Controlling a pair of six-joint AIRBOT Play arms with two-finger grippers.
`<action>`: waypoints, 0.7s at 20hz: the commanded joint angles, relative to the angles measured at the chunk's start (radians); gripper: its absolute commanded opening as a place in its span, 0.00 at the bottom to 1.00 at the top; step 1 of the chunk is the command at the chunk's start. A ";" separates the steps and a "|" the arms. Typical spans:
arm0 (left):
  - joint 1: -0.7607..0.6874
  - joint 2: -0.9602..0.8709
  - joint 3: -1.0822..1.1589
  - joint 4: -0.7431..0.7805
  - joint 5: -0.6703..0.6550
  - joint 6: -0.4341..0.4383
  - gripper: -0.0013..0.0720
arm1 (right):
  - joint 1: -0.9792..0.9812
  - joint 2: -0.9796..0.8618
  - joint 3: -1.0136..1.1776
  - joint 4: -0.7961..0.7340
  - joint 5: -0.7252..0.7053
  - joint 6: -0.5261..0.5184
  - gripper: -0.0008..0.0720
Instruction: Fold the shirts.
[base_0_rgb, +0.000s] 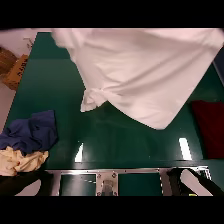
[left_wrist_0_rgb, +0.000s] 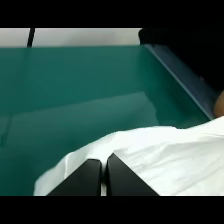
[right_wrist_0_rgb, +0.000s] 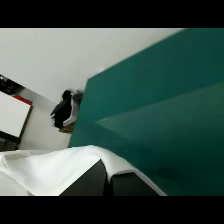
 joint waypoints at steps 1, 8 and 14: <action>-0.095 -0.159 -0.198 -0.023 0.163 0.090 0.05 | 0.038 -0.094 -0.286 -0.006 -0.166 -0.143 0.03; -0.218 -0.492 -0.203 -0.091 0.458 0.108 0.05 | 0.059 -0.474 -0.237 -0.006 -0.218 -0.232 0.03; -0.087 -0.494 -0.058 -0.098 0.166 0.105 0.78 | 0.058 -0.494 -0.230 -0.006 -0.137 -0.239 0.47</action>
